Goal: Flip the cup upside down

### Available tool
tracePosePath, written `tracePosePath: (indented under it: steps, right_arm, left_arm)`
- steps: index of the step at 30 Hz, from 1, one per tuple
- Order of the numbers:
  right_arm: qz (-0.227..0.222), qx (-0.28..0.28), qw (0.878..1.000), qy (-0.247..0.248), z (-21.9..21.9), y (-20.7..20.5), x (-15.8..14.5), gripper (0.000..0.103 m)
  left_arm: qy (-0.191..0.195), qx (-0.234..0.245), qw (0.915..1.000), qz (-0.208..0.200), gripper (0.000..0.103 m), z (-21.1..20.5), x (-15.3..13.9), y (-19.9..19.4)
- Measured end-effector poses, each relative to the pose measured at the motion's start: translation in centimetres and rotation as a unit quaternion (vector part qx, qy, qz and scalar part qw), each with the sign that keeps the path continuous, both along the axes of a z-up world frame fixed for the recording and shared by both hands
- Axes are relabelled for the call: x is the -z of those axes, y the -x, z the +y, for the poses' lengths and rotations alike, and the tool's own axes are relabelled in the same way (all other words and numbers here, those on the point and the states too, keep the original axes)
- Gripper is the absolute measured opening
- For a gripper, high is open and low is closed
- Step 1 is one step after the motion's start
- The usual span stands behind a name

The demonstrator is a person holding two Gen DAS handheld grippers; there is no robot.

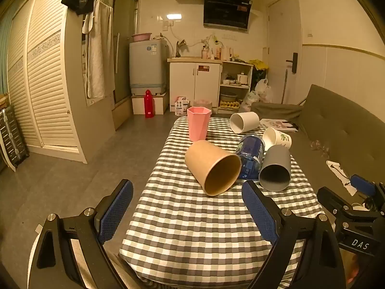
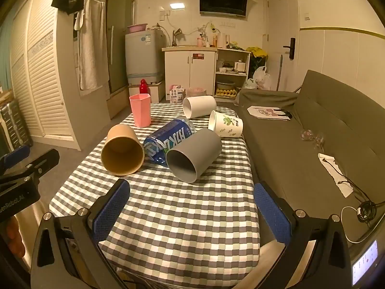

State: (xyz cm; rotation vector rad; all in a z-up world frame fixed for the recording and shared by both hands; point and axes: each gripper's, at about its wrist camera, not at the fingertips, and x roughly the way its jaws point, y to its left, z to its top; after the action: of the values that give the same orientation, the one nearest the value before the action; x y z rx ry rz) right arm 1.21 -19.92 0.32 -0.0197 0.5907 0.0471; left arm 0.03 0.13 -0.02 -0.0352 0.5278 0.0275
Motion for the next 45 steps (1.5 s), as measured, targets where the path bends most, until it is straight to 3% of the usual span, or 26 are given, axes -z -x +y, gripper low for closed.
tracePosePath:
  steps: [45]
  right_arm:
    - [0.003, 0.002, 1.0, -0.005, -0.34, -0.23, 0.35, 0.103]
  left_arm:
    - [-0.004, 0.001, 1.0, 0.0, 0.094, -0.24, 0.24, -0.1]
